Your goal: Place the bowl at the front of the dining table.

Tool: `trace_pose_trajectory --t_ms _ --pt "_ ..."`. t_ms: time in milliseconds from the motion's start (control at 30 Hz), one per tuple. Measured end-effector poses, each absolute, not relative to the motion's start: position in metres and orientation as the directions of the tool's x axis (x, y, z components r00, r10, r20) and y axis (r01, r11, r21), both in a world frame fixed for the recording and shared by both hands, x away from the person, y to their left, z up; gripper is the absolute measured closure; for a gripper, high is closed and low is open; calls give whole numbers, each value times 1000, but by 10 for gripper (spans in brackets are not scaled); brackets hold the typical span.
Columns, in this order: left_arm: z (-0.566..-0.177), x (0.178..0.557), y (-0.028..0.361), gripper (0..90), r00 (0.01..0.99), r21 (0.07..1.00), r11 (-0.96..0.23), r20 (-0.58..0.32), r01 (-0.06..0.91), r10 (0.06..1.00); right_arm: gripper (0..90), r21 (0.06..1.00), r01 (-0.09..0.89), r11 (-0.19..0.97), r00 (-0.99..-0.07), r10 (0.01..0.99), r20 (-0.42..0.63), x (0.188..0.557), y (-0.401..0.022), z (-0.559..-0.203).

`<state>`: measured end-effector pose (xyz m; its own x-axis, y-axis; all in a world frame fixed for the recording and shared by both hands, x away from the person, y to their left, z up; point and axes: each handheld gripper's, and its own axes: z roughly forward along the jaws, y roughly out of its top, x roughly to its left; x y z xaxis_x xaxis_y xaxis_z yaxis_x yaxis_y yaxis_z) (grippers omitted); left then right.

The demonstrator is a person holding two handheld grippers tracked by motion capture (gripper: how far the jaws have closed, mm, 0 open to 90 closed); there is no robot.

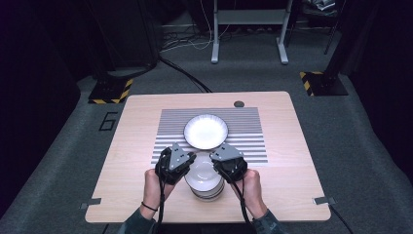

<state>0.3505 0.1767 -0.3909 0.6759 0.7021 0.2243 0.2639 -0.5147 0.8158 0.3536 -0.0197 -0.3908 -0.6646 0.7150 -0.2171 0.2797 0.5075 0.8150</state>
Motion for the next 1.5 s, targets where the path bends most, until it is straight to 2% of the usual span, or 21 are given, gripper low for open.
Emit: trace_pose_trajectory --t_ms 400,1500 --pt "-375 357 176 830 681 817 -528 250 233 688 826 827 266 495 -654 723 -222 358 -22 -378" --pt "-356 385 173 830 682 820 -527 255 223 686 828 825 275 494 -639 735 -227 386 -22 -359"
